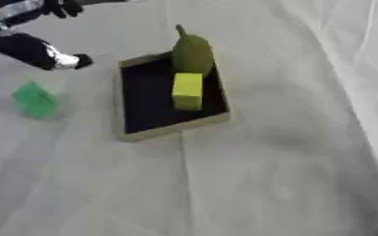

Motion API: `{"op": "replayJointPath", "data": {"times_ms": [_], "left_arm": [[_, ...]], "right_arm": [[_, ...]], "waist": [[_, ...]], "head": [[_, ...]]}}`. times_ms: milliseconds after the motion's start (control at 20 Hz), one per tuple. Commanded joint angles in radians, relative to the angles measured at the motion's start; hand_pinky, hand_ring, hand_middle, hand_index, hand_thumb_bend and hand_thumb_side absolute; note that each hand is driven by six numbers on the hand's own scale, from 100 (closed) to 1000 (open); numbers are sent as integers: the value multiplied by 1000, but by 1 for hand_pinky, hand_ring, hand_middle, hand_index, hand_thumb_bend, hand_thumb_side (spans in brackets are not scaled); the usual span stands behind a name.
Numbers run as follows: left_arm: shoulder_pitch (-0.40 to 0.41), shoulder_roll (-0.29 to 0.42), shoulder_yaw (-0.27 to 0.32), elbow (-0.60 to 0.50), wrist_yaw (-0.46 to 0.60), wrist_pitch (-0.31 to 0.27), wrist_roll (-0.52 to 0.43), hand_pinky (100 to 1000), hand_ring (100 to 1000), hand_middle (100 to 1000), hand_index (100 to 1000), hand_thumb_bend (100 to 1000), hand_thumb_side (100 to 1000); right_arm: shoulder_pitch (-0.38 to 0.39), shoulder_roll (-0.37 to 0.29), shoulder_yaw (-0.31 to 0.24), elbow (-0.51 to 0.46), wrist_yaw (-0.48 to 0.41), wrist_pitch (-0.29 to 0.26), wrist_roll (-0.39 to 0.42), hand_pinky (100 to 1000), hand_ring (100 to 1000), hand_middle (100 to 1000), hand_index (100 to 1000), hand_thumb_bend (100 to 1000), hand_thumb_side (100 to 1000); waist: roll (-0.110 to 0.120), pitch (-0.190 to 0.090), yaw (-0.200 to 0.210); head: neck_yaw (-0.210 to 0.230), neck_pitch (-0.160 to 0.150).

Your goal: Pick up objects on the table and place them in the box.

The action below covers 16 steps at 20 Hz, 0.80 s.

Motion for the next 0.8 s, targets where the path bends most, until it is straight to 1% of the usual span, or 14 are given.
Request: {"op": "replayJointPath", "data": {"times_ms": [50,100,250,350,450,600,800], "left_arm": [[17,72,26,-26,-1,1,7,926,873,820,923,561,438],[29,80,28,-29,2,5,7,929,875,823,928,579,447],[53,90,33,-26,6,18,9,932,877,825,929,609,468],[62,92,33,-18,3,26,9,937,880,825,928,648,489],[69,95,30,-10,-8,31,6,937,882,822,926,679,491],[80,105,22,17,-54,42,4,936,883,819,923,710,468],[104,106,28,83,-112,54,24,936,884,819,922,718,462]], "right_arm": [[-2,-20,-8,-20,7,-8,1,892,954,591,813,100,615],[-1,-20,-8,-20,8,-8,1,892,954,590,813,100,632],[1,-19,-7,-20,9,-9,1,892,954,590,813,100,631],[1,-19,-7,-20,9,-9,1,892,955,590,813,100,631],[3,-20,-7,-20,11,-11,2,892,955,590,813,100,630],[4,-20,-7,-20,11,-10,1,892,955,590,813,100,631],[3,-18,-5,-20,11,-5,3,893,956,589,814,100,632]], "waist": [[-21,-39,5],[-23,-39,8],[-26,-39,13],[-27,-38,14],[-28,-38,14],[-26,-38,16],[-24,-37,16]], "head": [[-2,0],[-3,1],[-3,2],[-5,1],[-6,4],[-6,7],[-5,7]]}}
